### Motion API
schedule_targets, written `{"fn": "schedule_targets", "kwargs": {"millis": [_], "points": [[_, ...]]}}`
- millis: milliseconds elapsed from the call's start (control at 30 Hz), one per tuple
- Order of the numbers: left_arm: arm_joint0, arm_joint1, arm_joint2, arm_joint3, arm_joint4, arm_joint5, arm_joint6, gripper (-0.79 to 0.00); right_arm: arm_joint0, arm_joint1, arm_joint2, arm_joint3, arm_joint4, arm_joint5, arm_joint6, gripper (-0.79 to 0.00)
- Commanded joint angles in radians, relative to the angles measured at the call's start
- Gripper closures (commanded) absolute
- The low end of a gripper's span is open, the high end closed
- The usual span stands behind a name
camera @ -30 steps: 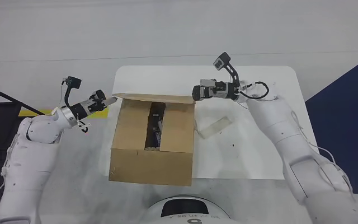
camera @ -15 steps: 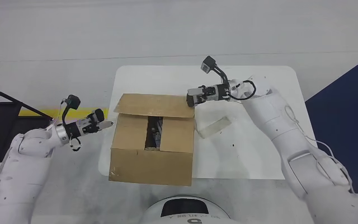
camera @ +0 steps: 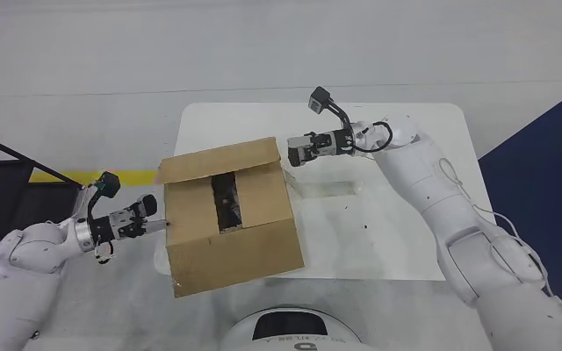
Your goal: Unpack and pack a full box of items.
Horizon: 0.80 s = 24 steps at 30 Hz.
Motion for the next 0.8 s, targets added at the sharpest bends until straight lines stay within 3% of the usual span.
{"fn": "schedule_targets", "kwargs": {"millis": [0, 233, 367, 567, 767], "points": [[0.002, 0.003, -0.029, -0.002, -0.029, 0.000, 0.030, -0.785, 0.003, -0.002, -0.005, 0.002, 0.000, -0.001, -0.001, -0.785], [0.067, 0.023, -0.060, -0.157, 0.048, 0.000, -0.080, -0.785, 0.011, -0.006, -0.012, 0.009, 0.000, -0.002, -0.002, -0.785], [0.138, 0.042, -0.054, -0.238, 0.113, 0.000, -0.080, -0.785, 0.011, -0.006, -0.012, 0.013, 0.008, 0.000, 0.000, -0.785], [0.223, 0.072, -0.080, -0.278, 0.136, 0.000, -0.071, -0.785, 0.022, -0.015, -0.027, 0.019, 0.012, 0.008, 0.008, -0.785], [0.287, 0.092, -0.114, -0.283, 0.165, 0.000, 0.010, -0.785, 0.039, -0.025, -0.042, 0.031, 0.009, 0.011, 0.011, -0.785]]}}
